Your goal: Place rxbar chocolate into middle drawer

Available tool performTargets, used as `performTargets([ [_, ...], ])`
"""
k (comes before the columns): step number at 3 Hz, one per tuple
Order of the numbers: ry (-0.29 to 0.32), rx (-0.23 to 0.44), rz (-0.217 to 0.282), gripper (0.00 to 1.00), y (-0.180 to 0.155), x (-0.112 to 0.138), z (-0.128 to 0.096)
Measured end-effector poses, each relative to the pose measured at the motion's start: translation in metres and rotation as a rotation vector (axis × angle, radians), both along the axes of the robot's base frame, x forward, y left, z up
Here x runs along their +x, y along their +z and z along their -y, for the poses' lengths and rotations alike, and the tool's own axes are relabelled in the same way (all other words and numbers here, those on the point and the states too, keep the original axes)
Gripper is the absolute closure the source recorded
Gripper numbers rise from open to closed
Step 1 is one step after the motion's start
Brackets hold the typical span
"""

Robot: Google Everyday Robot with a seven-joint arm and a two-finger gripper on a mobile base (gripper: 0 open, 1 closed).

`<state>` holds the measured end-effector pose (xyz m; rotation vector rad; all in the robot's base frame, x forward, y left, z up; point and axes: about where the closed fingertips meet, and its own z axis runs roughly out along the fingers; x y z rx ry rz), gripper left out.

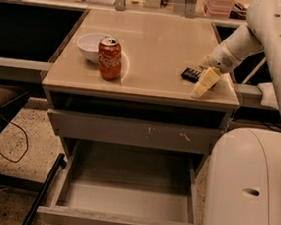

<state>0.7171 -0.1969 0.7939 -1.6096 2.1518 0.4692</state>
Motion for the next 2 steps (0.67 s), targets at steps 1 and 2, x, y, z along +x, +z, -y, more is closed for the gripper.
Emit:
performTargets([
  [1,-0.001,0.001,0.002,0.42,0.0034,0.0008,-0.0004],
  [2,-0.001,0.001,0.002,0.65,0.0117,0.0008,-0.0004],
])
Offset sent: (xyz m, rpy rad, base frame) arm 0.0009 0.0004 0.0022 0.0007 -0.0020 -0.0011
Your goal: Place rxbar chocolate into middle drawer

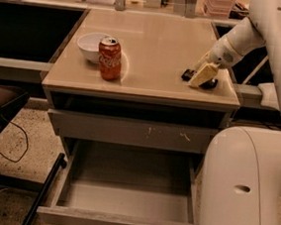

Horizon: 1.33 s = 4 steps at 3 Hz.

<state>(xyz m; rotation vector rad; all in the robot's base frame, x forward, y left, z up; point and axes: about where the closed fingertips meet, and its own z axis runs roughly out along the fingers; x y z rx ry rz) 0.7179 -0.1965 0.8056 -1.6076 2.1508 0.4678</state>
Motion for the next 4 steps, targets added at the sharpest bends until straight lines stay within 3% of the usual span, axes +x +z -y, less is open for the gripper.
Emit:
performTargets([
  [1,0.0,0.0,0.0,0.88,0.008,0.0,0.0],
  [2,-0.071,-0.001,0.063,1.0,0.032,-0.004,0.023],
  [3,-0.121,-0.038,0.199,1.0,0.081,-0.02,0.037],
  [4,-0.097,-0.03,0.302,1.0,0.132,-0.074,0.038],
])
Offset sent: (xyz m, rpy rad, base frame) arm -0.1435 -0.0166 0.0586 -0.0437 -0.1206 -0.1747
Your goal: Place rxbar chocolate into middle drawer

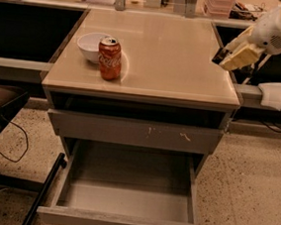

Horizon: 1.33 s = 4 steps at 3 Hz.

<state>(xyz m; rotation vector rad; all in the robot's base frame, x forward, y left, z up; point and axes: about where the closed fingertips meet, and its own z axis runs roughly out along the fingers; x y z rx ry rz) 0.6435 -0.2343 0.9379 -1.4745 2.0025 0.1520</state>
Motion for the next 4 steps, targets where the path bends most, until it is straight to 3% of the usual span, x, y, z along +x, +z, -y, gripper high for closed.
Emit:
performTargets([
  [1,0.022,0.042,-0.03,1.0,0.008,-0.077,-0.002],
  [2,0.021,0.068,-0.182,1.0,-0.037,-0.146,0.001],
  [3,0.027,0.062,-0.257,1.0,-0.071,-0.161,-0.002],
  [4,0.021,0.064,-0.237,1.0,-0.077,-0.166,-0.007],
])
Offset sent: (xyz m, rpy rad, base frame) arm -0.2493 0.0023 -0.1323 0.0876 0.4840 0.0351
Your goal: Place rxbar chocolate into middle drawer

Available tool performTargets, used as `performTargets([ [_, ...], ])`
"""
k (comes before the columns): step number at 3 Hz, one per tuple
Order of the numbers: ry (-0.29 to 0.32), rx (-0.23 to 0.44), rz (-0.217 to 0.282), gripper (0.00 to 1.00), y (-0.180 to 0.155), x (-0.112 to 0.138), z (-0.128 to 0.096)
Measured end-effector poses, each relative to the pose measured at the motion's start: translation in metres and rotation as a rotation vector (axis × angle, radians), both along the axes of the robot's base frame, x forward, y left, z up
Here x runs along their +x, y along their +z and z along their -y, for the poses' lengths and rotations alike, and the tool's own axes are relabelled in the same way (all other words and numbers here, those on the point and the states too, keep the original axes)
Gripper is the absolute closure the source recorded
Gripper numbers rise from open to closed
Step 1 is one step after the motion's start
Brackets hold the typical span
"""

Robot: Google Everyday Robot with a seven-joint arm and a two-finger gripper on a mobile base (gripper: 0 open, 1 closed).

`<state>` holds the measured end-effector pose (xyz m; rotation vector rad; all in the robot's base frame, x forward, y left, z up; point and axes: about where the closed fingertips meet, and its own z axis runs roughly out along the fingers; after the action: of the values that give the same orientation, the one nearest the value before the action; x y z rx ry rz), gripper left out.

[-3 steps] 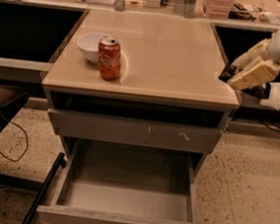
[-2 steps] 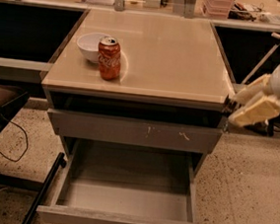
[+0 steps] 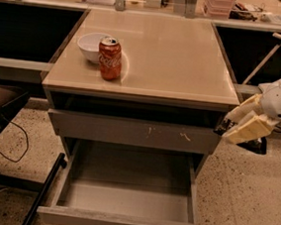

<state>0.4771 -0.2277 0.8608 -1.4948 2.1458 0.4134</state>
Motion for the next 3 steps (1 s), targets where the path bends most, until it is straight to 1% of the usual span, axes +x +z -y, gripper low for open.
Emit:
performTargets([
  [1,-0.017,-0.016,0.047,1.0,-0.015,-0.023,-0.011],
  [2,-0.041,-0.03,0.014,1.0,-0.068,-0.031,-0.027],
  [3,-0.058,-0.029,0.003,1.0,-0.106,-0.023,-0.048],
])
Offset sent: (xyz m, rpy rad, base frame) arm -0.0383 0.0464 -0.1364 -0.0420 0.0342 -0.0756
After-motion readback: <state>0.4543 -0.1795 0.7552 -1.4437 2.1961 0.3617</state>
